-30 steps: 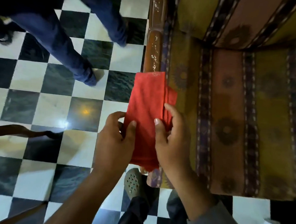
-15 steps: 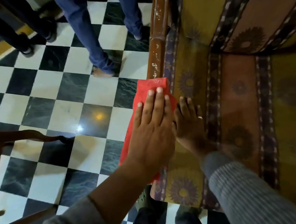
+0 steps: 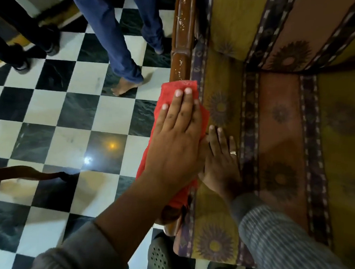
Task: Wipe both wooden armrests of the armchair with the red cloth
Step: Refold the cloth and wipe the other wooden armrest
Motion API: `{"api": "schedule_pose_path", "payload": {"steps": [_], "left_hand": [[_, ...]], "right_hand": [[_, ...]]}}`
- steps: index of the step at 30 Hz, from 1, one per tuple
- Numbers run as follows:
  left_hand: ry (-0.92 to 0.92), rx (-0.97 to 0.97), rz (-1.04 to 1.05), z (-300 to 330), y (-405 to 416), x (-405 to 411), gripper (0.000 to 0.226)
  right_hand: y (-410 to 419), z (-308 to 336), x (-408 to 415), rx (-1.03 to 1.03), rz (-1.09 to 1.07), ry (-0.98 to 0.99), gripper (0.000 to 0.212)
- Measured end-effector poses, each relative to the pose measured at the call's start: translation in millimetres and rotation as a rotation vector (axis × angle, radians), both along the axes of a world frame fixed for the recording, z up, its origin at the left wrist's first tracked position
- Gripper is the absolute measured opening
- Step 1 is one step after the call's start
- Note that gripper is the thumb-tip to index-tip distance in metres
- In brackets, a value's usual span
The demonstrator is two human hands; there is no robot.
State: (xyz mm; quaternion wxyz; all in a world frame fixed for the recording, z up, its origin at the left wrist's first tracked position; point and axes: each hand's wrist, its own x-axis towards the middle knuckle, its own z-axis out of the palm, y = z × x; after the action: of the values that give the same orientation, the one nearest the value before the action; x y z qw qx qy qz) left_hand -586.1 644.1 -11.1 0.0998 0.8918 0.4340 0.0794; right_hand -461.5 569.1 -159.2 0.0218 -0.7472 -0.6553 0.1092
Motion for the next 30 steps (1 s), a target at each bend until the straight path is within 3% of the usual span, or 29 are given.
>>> {"api": "schedule_pose_path", "payload": {"steps": [4, 8, 20, 25, 30], "left_hand": [[-0.120, -0.074, 0.049, -2, -13, -15, 0.067], [-0.137, -0.029, 0.020, -5, -14, -18, 0.062], [0.148, 0.048, -0.042, 5, 30, 13, 0.072], [-0.044, -0.041, 0.174, 4, 12, 7, 0.073], [-0.042, -0.034, 0.142, -2, 3, 1, 0.070]], "right_hand": [[-1, 2, 3, 0.015, 0.007, 0.058, 0.077], [-27, -3, 42, 0.051, 0.105, -0.039, 0.075], [-31, -3, 46, 0.000, 0.080, -0.068, 0.075], [-11, 5, 43, -0.054, 0.093, -0.020, 0.085], [26, -3, 37, -0.006, 0.045, 0.015, 0.086]]}}
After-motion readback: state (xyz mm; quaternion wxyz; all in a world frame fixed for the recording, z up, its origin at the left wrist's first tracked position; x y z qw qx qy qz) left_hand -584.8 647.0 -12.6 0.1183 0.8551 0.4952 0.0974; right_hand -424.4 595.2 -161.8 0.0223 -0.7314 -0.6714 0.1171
